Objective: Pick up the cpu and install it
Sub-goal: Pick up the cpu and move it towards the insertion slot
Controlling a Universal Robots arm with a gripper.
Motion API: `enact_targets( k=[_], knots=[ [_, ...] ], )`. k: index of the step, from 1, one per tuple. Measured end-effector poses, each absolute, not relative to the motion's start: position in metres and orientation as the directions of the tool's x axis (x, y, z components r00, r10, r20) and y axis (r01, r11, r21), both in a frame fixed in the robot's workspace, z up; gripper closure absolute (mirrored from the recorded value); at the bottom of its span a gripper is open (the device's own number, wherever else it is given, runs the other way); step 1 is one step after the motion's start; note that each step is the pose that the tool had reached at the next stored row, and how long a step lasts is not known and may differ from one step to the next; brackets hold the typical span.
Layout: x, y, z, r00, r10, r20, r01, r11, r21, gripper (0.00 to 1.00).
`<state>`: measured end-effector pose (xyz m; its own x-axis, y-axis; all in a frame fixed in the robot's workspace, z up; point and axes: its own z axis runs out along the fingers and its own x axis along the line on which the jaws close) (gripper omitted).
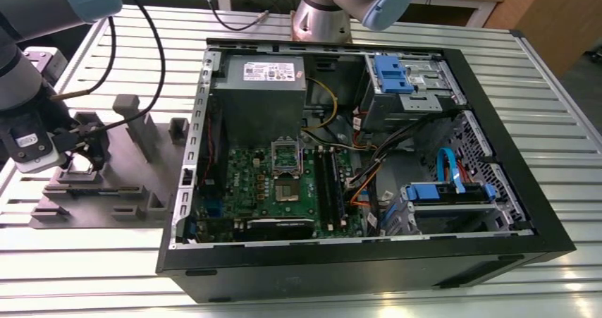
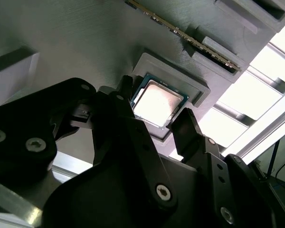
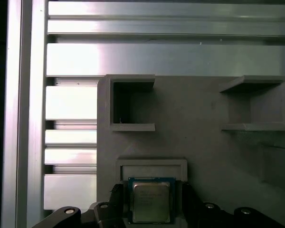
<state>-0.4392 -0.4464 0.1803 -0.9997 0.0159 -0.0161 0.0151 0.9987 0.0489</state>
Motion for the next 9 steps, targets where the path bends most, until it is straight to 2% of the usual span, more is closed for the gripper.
enact_targets(
  k=[9],
  knots=[
    [-0.4400, -0.4464, 0.1807, -1.000, 0.016, -0.016, 0.015, 0.999, 0.049, 0.40]
  ],
)
